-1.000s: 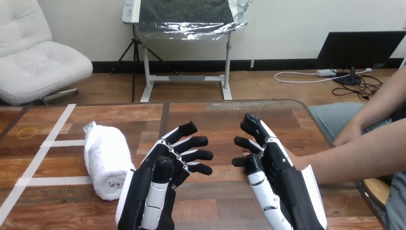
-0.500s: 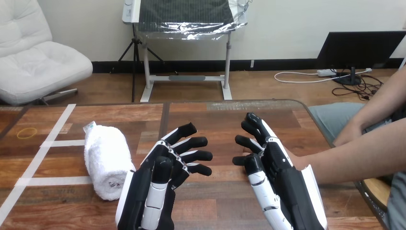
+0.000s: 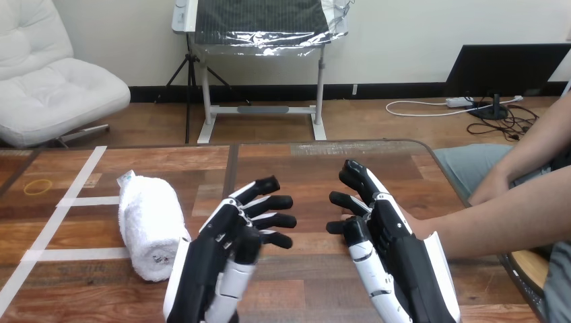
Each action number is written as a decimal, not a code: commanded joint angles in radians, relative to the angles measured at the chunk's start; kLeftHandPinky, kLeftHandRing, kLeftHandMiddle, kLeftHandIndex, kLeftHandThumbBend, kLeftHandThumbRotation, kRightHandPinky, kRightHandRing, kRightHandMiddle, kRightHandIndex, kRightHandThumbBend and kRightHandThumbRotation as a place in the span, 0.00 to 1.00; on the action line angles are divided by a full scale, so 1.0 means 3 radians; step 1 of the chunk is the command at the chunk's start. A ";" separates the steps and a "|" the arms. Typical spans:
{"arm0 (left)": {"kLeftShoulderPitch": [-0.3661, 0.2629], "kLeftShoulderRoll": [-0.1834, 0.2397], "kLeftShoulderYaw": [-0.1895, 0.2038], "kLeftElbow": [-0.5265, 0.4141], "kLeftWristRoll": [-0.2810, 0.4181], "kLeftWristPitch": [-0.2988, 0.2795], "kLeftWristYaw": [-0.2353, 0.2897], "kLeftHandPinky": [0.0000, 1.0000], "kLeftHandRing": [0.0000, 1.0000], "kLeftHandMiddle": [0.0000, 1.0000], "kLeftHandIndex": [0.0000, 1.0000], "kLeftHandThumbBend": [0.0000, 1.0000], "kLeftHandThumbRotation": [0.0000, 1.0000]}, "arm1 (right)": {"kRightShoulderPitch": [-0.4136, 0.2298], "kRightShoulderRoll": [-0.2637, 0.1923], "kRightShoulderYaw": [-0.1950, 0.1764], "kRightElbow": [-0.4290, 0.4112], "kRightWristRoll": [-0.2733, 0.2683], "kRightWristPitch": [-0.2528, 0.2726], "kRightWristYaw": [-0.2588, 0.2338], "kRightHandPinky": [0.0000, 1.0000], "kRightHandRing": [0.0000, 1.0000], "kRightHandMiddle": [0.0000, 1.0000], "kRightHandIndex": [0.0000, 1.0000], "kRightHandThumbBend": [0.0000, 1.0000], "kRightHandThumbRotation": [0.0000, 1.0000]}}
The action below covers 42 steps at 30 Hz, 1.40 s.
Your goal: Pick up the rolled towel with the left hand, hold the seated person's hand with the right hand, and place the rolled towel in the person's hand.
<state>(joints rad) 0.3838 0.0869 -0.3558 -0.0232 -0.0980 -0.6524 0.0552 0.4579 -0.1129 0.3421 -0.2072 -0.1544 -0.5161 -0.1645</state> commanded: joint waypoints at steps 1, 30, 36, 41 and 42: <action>-0.0199 -0.0437 0.0240 -0.0002 0.0624 -0.0171 0.0416 0.55 0.66 0.72 0.78 0.82 0.89 | -0.0208 0.0182 -0.0044 0.0039 0.0044 -0.0106 0.0014 0.68 0.84 0.91 0.91 0.46 0.81; -0.0413 -0.0321 0.0455 -0.0448 0.1811 0.0272 0.1470 0.99 0.94 0.93 0.96 0.75 0.85 | -0.0235 0.0193 -0.0079 0.0093 -0.0005 -0.0104 -0.0005 0.63 0.81 0.89 0.89 0.50 0.83; -0.0452 -0.0335 0.0498 -0.0520 0.1865 0.0363 0.1539 1.00 0.95 0.94 0.97 0.75 0.85 | -0.0235 0.0189 -0.0088 0.0095 -0.0021 -0.0095 -0.0013 0.62 0.80 0.89 0.88 0.51 0.83; -0.0496 -0.0356 0.0524 -0.0531 0.1817 0.0362 0.1575 1.00 0.95 0.93 0.97 0.74 0.84 | -0.0238 0.0186 -0.0095 0.0100 -0.0026 -0.0098 -0.0015 0.62 0.80 0.89 0.88 0.51 0.83; -0.0511 -0.0353 0.0543 -0.0527 0.1833 0.0361 0.1592 1.00 0.95 0.93 0.97 0.73 0.83 | -0.0238 0.0185 -0.0095 0.0096 -0.0025 -0.0093 -0.0013 0.62 0.80 0.89 0.88 0.51 0.83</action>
<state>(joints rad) 0.2668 0.0373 -0.2142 -0.1392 0.4435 -0.5464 0.5132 0.4387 -0.1075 0.3350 -0.1733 -0.1612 -0.5164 -0.1622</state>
